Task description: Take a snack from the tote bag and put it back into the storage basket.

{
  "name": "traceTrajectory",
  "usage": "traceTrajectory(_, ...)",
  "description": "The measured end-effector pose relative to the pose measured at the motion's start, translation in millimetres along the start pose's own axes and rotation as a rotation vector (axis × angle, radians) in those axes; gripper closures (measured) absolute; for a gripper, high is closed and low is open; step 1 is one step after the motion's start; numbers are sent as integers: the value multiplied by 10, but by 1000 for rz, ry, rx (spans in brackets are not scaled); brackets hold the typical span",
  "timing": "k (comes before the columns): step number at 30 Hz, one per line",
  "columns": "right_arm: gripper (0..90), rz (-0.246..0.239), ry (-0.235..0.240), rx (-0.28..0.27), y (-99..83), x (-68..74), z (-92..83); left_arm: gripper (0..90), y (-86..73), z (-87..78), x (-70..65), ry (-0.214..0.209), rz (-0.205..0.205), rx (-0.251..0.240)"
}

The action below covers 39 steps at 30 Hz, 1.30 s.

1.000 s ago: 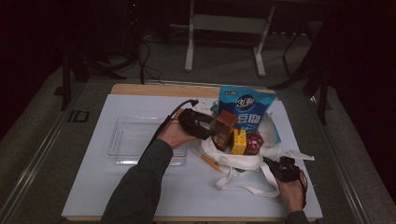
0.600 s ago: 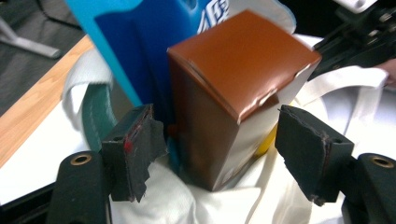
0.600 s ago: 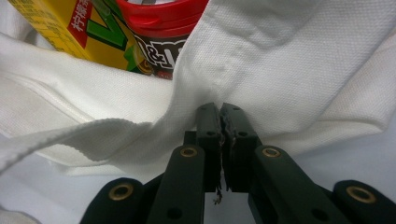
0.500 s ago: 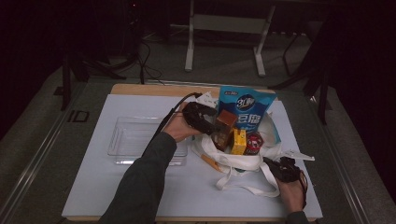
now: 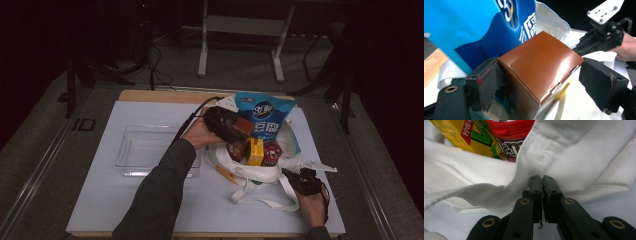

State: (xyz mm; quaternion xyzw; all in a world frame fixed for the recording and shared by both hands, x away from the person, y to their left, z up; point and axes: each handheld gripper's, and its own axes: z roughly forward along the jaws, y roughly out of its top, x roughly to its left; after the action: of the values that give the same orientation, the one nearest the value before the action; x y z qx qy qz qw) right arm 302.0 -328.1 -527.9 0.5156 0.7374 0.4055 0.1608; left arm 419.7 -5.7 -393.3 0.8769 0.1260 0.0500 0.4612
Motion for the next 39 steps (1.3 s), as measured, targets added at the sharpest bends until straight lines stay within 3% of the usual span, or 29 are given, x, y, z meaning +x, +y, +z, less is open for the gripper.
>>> traceTrajectory(5,857,2,2,0,-2,-1,-1,196,-9,34,-17,5,8,14)
traceTrajectory(11,857,2,1,-1,-4,-4,-1,212,-10,-3,-95,69,8,23)
traceTrajectory(20,856,3,0,-2,-4,-2,-1,214,52,57,-210,139,-24,33)
traceTrajectory(26,856,2,0,-1,-3,-2,0,215,86,80,-262,188,-76,45)
traceTrajectory(31,857,2,-2,-1,-3,0,0,215,102,111,-312,240,-142,40)
traceTrajectory(33,856,2,-1,-1,-3,0,1,215,111,131,-339,268,-195,34)
traceTrajectory(34,856,3,-1,-1,-2,0,2,215,118,134,-350,274,-195,39)
traceTrajectory(37,856,2,-2,-1,-3,0,1,214,122,137,-352,266,-178,43)
traceTrajectory(39,856,3,0,-2,-4,0,1,211,104,118,-310,226,-171,48)
